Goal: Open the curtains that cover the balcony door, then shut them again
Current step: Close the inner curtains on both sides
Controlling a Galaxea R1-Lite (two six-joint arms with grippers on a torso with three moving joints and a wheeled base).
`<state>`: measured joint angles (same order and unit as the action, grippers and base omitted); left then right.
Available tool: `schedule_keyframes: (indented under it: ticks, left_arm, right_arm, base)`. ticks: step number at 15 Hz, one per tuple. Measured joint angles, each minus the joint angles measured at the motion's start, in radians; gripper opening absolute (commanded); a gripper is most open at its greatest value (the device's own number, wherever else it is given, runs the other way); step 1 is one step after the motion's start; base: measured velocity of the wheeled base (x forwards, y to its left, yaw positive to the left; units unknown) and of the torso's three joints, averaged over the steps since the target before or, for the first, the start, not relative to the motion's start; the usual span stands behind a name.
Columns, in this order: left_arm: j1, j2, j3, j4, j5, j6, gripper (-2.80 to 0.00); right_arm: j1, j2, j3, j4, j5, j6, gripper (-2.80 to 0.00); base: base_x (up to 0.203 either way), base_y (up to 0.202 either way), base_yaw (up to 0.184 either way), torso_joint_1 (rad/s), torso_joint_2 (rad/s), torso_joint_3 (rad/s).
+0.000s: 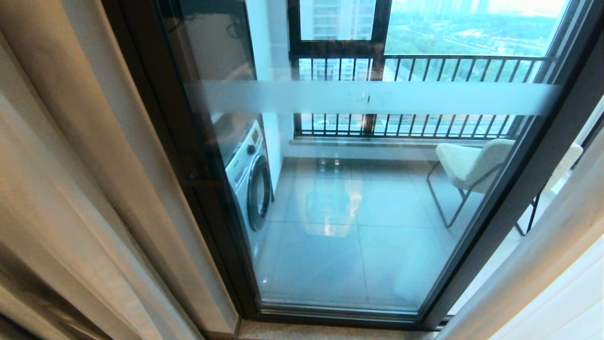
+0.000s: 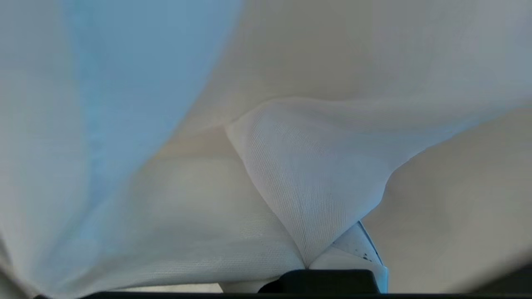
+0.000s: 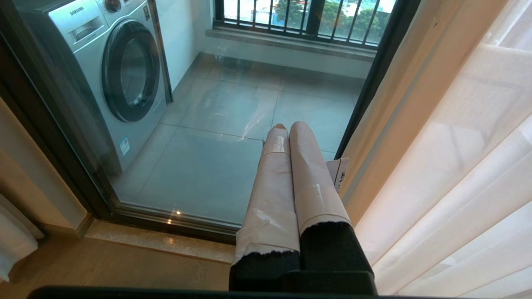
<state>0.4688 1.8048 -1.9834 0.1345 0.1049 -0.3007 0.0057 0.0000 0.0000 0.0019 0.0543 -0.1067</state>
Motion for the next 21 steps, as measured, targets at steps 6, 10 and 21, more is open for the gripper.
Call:
schedule_keyframes:
  ticks: [6, 10, 21]
  left_arm:
    - [-0.121, -0.058, 0.026, 0.001, -0.053, -0.008, -2.8]
    - [-0.181, -0.077, 0.029, 0.002, -0.151, -0.008, -2.8]
    - [-0.433, -0.091, 0.047, 0.001, -0.222, 0.004, -2.8]
  right_arm:
    - [0.0, 0.0, 0.0, 0.0, 0.0, 0.0, -2.8]
    - [0.0, 0.0, 0.0, 0.0, 0.0, 0.001, -2.8]
    - [0.0, 0.0, 0.0, 0.0, 0.0, 0.0, -2.8]
  base:
    - [0.0, 0.0, 0.0, 0.0, 0.0, 0.0]
    - [0.0, 0.0, 0.0, 0.0, 0.0, 0.0]
    - [0.0, 0.0, 0.0, 0.0, 0.0, 0.0]
